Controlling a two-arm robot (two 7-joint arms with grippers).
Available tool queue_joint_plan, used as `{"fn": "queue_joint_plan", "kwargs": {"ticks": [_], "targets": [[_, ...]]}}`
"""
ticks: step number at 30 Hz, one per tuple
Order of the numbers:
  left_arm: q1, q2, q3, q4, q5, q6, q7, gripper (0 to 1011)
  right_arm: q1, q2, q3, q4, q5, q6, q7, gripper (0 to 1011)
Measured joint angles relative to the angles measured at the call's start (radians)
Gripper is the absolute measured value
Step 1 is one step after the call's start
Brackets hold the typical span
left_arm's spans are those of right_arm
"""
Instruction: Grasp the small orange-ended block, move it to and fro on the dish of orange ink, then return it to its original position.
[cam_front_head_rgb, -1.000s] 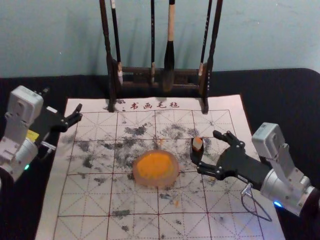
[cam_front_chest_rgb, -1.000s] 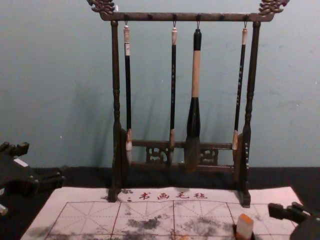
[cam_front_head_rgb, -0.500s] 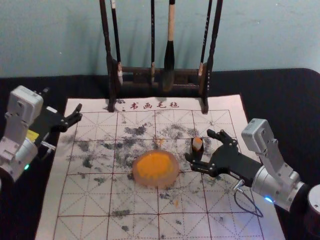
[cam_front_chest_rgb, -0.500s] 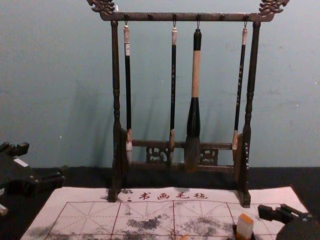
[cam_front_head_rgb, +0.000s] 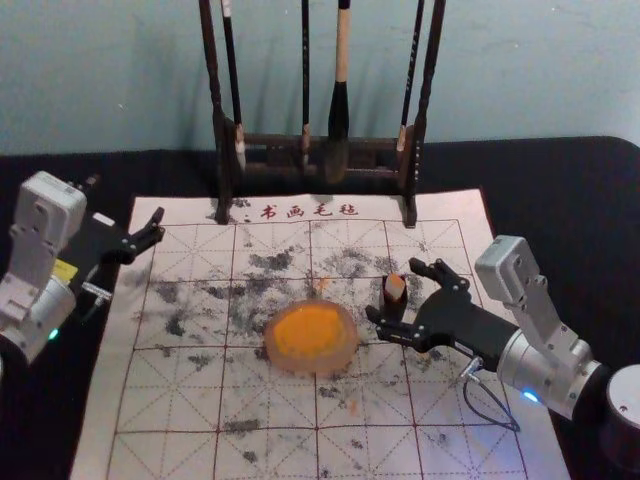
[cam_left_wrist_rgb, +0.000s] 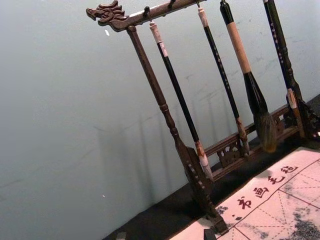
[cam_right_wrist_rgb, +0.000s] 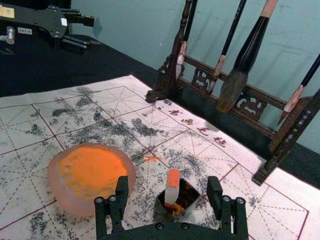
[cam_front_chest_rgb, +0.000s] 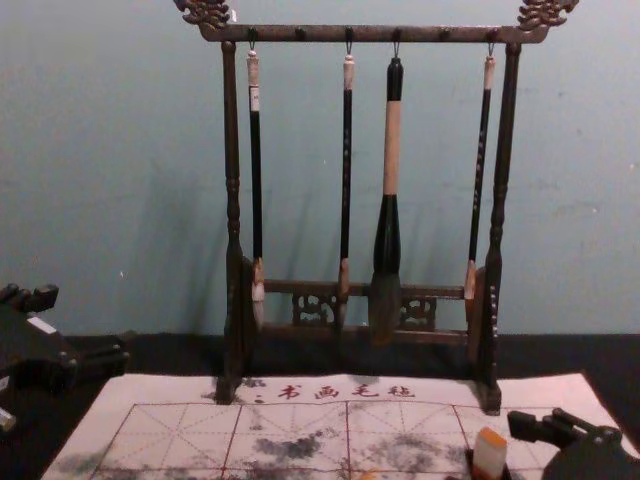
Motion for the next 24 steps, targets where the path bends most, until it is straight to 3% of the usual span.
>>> {"fn": "queue_joint_plan", "kwargs": {"ticks": [13, 21, 24], "targets": [[0.0, 0.0, 0.0, 0.0, 0.0, 0.0, 0.0, 1001, -0.001, -0.003, 0.002, 0.002, -0.004, 0.0, 0.002, 991], [0.0, 0.0, 0.0, 0.0, 0.0, 0.0, 0.0, 1001, -0.001, -0.002, 0.001, 0.001, -0.003, -0.001, 0.002, 820], [0.0, 0.0, 0.0, 0.0, 0.0, 0.0, 0.0, 1001, -0.001, -0.002, 0.001, 0.001, -0.003, -0.001, 0.001, 691]]}}
